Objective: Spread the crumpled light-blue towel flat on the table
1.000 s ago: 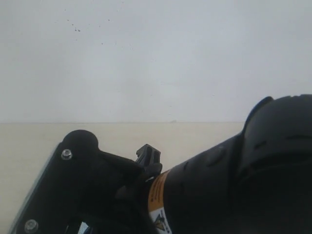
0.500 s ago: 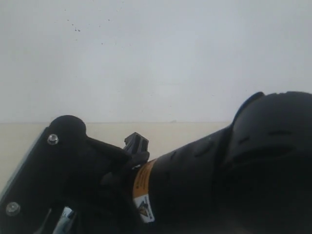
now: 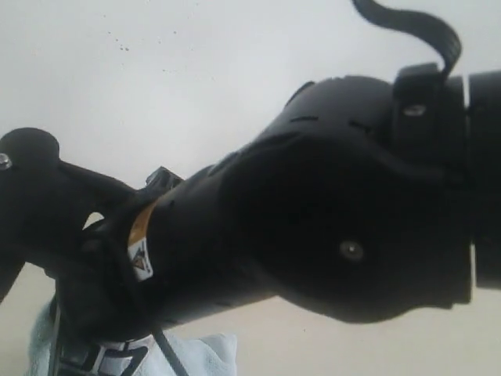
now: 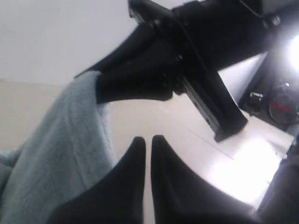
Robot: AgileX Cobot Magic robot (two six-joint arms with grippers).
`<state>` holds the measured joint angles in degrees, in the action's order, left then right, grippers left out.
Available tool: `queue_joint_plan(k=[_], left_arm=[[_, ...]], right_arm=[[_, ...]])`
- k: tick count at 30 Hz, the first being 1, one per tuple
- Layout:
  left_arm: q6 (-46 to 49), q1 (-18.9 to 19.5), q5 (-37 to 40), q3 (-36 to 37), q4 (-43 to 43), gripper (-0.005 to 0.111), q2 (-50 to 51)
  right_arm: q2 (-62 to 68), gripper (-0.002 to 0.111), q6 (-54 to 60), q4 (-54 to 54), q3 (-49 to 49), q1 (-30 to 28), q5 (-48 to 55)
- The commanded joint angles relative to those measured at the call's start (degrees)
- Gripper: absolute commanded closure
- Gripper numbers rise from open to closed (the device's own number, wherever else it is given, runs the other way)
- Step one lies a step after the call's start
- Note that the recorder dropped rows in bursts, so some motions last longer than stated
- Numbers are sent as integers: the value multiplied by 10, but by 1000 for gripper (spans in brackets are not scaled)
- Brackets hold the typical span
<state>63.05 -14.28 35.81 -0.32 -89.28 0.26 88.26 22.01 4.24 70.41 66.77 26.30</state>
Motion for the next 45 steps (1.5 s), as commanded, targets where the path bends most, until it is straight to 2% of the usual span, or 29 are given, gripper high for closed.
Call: queue_joint_plan(k=[1,5,7,14,19,33,40,45], left_arm=[[91,-3,67,-5,16,92,41],[97,-3,70,-7,56,56,101],[97,-3,50,-10,56,45,131],[163,-3,51,-10,27,44,211],[225,-3,64,-10,-33,44,239],[278,-3,58,-10,-29,44,253],[287,-3,40,-10,-30,49,256],[276,-3,-2,-10,-33,50,256]], right_arm=[[3,107,-1,8,37,-18,27],[5,107,-11,6,58,-38,42],[5,107,-11,6,62,-39,42],[5,107,-11,6,63,-39,30],[5,107,-11,8,63,-39,26],[66,107,-47,12,132,-46,33],[77,107,-54,11,160,-45,87],[77,107,-60,10,160,-45,125]])
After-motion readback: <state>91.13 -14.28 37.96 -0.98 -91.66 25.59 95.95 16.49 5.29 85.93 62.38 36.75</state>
